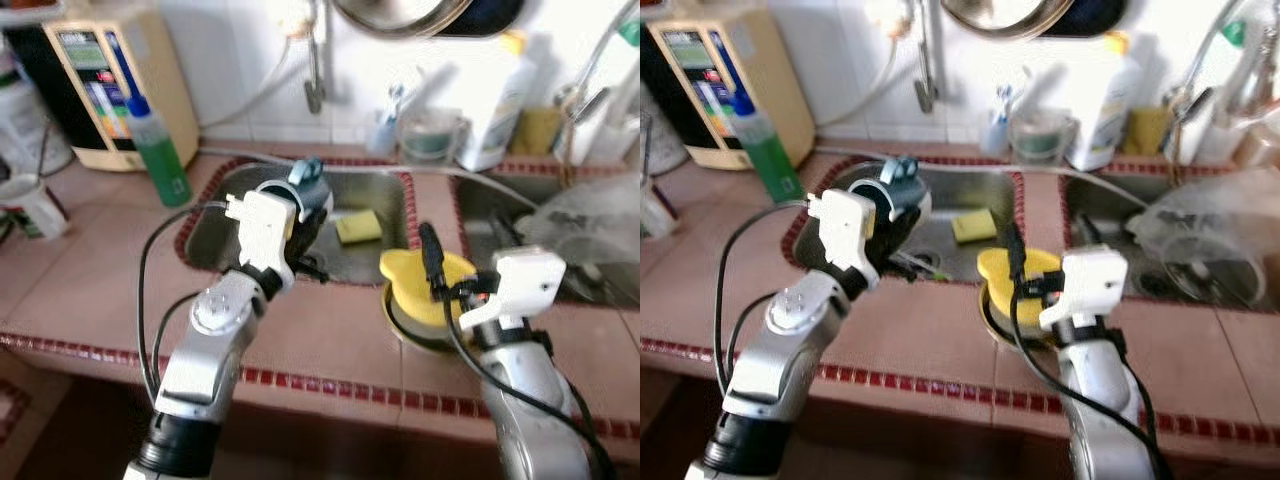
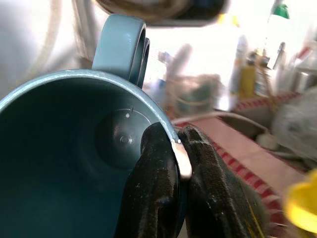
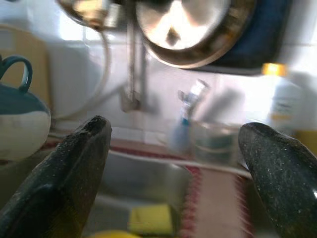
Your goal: Kitchen organization
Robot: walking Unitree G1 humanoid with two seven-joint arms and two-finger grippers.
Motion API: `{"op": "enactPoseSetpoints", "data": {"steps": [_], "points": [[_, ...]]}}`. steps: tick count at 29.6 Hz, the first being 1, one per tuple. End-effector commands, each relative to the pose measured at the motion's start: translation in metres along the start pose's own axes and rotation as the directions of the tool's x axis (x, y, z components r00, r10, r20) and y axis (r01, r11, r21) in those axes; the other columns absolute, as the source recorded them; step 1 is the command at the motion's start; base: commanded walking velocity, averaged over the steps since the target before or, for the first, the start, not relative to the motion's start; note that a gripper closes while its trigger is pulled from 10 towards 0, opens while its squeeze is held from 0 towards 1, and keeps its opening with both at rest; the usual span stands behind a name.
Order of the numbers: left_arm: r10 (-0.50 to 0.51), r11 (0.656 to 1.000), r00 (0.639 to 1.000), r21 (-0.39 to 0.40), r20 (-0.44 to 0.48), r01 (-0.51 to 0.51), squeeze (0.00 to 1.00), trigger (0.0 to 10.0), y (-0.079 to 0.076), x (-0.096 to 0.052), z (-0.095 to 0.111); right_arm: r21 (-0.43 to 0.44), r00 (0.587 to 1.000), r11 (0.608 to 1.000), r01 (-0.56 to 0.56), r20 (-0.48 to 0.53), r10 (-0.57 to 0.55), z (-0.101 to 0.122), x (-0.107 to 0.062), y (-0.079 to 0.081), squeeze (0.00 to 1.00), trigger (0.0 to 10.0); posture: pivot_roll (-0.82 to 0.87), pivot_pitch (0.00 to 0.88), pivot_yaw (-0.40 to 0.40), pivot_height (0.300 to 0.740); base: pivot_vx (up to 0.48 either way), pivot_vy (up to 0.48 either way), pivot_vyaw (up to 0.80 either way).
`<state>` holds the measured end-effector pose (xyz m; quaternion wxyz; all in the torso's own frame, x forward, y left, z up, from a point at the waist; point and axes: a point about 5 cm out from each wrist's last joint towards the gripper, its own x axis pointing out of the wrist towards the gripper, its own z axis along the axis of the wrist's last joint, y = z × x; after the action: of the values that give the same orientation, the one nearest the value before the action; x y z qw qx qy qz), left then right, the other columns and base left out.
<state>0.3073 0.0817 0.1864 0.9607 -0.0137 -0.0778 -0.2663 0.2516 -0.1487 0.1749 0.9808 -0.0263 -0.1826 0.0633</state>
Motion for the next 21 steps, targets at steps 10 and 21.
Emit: {"op": "enactPoseSetpoints", "data": {"steps": [10,21], "points": [[0.030,0.999,1.000,0.018,0.004,-0.030,0.00,10.0,0.0091,-0.0031,0.0024,0.018,1.000,1.000,-0.014,0.016,0.014,0.0039,0.0016,0.0062,0.00,10.0,-0.16,0.026,0.062,0.711,0.330,0.000,0.00],[0.030,0.999,1.000,0.018,0.004,-0.030,0.00,10.0,0.0091,-0.0031,0.0024,0.018,1.000,1.000,-0.014,0.016,0.014,0.0039,0.0016,0.0062,0.00,10.0,-0.16,0.026,0.062,0.711,0.330,0.000,0.00]]}}
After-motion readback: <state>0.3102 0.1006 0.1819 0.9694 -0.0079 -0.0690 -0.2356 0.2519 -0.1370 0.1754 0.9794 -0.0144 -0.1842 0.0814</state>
